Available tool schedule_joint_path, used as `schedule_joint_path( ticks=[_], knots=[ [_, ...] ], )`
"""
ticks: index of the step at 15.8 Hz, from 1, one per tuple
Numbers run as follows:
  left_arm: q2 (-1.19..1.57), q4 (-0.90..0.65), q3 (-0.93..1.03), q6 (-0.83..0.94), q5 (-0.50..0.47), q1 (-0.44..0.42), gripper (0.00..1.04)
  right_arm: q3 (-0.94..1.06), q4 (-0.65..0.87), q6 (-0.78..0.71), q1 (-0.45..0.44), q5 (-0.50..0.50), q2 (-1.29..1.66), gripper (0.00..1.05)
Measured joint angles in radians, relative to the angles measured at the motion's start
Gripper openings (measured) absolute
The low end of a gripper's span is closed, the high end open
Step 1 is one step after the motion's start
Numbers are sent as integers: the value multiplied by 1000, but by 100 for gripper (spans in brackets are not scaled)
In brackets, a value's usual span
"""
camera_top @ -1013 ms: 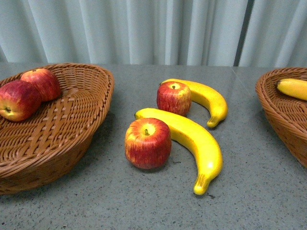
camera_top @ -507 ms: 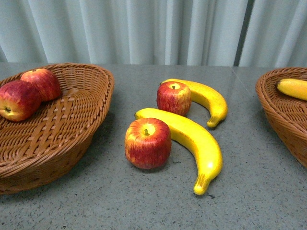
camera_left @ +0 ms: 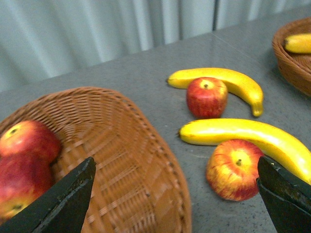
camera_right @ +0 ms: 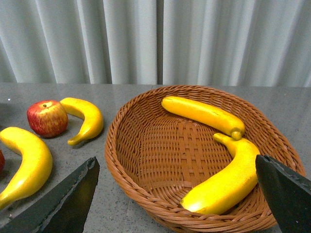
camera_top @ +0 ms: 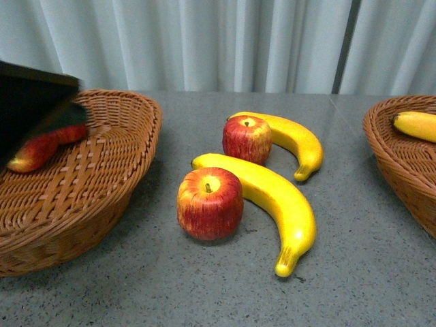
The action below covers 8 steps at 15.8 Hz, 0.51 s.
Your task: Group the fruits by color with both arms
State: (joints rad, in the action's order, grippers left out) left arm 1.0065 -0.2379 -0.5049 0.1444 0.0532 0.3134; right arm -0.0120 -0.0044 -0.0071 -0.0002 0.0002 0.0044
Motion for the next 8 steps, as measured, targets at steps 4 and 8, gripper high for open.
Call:
schedule_joint_path(
  ticks=[4, 8],
  knots=[
    [362, 5, -214, 82, 31, 144, 98, 0, 0, 0, 0, 0, 0, 98],
    [579, -3, -293, 100, 44, 198, 98, 0, 0, 0, 0, 0, 0, 98]
  ],
)
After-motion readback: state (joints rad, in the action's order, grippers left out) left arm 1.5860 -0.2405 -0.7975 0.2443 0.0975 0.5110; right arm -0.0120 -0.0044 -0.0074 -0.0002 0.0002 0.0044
